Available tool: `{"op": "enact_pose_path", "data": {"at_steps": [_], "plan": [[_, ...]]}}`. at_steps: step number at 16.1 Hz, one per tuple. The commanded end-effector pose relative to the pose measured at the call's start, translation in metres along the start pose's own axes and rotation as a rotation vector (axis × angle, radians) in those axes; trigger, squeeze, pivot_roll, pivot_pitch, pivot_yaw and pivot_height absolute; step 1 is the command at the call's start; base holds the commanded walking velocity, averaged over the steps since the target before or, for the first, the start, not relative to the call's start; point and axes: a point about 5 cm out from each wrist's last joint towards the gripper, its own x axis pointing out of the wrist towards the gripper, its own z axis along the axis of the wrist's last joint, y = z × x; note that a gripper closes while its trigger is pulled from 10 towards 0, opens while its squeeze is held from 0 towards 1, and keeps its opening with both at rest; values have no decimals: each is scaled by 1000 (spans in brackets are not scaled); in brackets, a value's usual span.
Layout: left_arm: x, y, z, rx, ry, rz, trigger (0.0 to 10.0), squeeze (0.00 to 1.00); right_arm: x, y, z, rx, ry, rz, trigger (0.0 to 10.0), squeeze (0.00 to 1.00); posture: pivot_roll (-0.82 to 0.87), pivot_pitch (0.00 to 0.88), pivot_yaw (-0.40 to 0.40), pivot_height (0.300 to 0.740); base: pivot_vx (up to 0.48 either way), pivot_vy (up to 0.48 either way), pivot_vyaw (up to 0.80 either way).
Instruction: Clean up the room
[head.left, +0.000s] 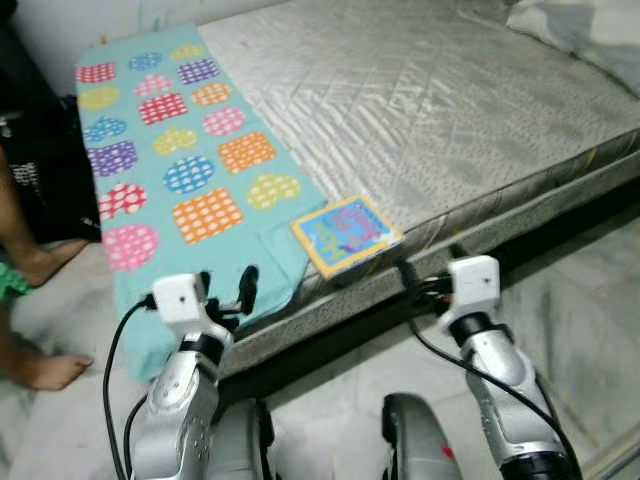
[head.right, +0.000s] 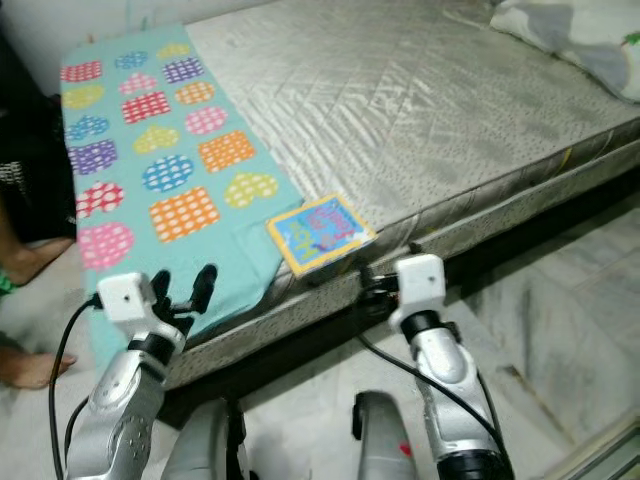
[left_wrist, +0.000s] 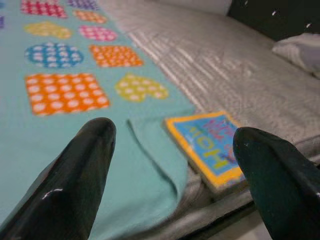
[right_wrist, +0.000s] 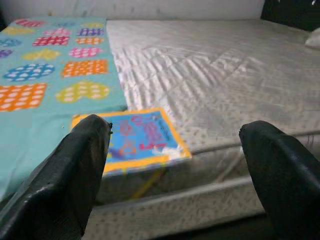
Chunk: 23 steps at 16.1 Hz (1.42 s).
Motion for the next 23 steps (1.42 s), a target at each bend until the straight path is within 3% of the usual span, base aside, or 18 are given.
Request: {"op": "enact_pose_path", "data": {"at_steps": [1, 11, 17, 21, 23], "plan": [[-4, 13, 0, 13, 8, 42, 10000, 0, 2, 13, 0, 20, -5, 39, 10000, 0, -69, 118, 98, 583, 319, 0, 0], [-4, 12, -1, 19, 21, 46, 10000, 0, 2, 11, 0, 11, 0, 26, 10000, 0, -70, 115, 98, 583, 315, 0, 0], [-3, 14, -4, 17, 33, 72, 10000, 0, 2, 10, 0, 3, 4, 25, 10000, 0, -73, 116, 94, 583, 0, 0, 0], [3, 24, -11, -48, 79, 156, 10000, 0, 1, 7, 2, -15, 0, 30, 10000, 0, -99, 128, 81, 583, 0, 0, 0], [15, 30, -17, -114, 106, 198, 10000, 0, -5, -1, 4, -34, 6, 23, 10000, 0, -127, 150, 67, 583, 0, 0, 0]]}}
